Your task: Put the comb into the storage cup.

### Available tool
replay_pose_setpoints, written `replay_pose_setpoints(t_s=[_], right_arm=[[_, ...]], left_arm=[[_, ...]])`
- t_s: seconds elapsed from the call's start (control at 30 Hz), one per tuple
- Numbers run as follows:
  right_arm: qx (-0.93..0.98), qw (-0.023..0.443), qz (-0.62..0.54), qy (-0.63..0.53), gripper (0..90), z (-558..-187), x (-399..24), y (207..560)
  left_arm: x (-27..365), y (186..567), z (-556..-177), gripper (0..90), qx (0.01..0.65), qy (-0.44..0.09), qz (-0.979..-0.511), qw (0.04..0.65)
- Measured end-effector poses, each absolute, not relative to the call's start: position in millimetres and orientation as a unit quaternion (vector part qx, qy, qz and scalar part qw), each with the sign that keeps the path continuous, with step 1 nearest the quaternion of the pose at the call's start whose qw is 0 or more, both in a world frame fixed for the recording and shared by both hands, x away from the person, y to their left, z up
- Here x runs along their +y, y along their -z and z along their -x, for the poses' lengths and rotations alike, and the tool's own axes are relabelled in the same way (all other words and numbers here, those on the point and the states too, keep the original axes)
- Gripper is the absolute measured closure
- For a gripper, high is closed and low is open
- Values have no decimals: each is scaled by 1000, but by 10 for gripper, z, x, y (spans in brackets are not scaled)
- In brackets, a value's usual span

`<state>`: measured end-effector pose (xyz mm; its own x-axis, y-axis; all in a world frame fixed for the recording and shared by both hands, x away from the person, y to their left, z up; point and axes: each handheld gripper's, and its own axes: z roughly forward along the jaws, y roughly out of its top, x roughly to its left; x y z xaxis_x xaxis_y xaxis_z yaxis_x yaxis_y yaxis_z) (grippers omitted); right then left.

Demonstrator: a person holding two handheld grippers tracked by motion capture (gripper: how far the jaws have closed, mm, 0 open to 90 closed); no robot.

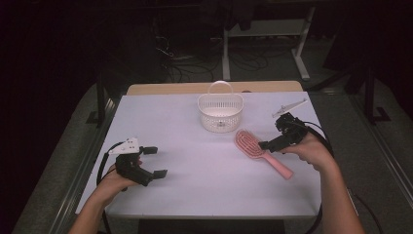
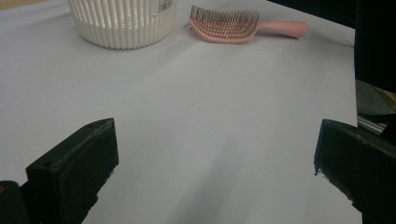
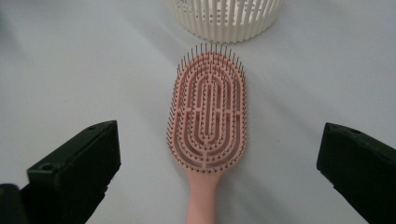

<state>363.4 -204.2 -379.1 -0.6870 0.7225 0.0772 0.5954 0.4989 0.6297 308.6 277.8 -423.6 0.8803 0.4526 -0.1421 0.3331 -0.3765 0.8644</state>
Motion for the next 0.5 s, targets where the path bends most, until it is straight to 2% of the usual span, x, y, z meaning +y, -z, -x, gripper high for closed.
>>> replay_pose_setpoints(t_s=[0.5], right_arm=[[874, 83, -379, -293, 0, -3601, -1997, 3872]], left_arm=[[2782, 4229, -3078, 0, 236, -60, -828, 506]])
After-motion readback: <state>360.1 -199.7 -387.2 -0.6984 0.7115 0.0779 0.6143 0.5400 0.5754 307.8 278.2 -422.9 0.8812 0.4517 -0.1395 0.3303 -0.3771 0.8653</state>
